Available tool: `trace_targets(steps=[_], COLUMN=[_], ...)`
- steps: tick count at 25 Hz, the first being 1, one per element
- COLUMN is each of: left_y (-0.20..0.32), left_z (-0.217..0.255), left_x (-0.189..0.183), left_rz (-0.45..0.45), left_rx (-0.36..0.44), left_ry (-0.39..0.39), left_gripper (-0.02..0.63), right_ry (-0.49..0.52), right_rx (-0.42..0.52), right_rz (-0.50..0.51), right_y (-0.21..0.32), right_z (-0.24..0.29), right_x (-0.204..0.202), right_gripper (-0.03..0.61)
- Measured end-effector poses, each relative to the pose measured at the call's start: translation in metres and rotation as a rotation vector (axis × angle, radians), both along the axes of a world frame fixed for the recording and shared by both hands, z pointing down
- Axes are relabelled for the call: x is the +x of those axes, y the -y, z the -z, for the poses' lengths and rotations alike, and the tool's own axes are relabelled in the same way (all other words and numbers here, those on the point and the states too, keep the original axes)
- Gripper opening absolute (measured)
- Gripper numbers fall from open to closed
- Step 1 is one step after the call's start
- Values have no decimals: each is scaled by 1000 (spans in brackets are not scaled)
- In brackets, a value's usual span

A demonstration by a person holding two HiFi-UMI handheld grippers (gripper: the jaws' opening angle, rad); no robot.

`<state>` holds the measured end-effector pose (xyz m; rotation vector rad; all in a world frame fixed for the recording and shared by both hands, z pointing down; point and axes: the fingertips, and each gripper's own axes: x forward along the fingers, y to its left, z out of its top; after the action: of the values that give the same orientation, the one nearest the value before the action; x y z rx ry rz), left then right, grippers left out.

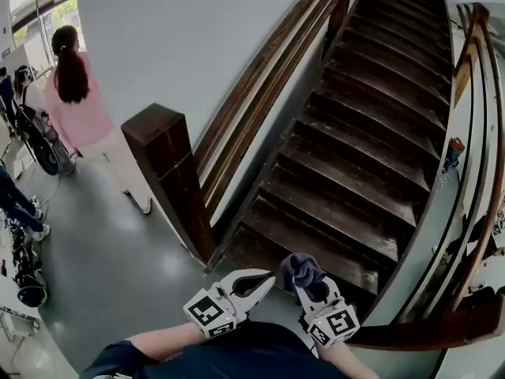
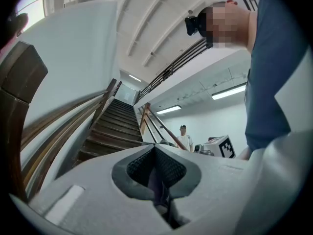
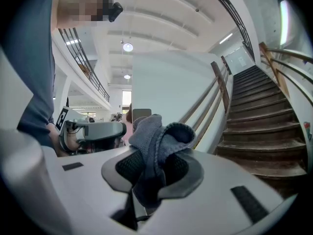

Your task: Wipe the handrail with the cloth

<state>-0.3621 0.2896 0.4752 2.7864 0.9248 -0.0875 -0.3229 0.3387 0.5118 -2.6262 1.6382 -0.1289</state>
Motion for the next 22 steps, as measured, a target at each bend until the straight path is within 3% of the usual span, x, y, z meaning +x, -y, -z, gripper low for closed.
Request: trace_targets(steps=[11,22], left_y=[-50,-73], left_z=[-12,-19], left_x=[37,86], left_rz=[2,114], left_rx=[30,51], left_ry=[46,61], left_gripper=[5,4], right_ry=[66,96], right_rx=[39,69], right_rz=[5,71], right_y=[-49,-82], right_z=[-14,-23], right_x=[43,101], right_gripper=[97,97])
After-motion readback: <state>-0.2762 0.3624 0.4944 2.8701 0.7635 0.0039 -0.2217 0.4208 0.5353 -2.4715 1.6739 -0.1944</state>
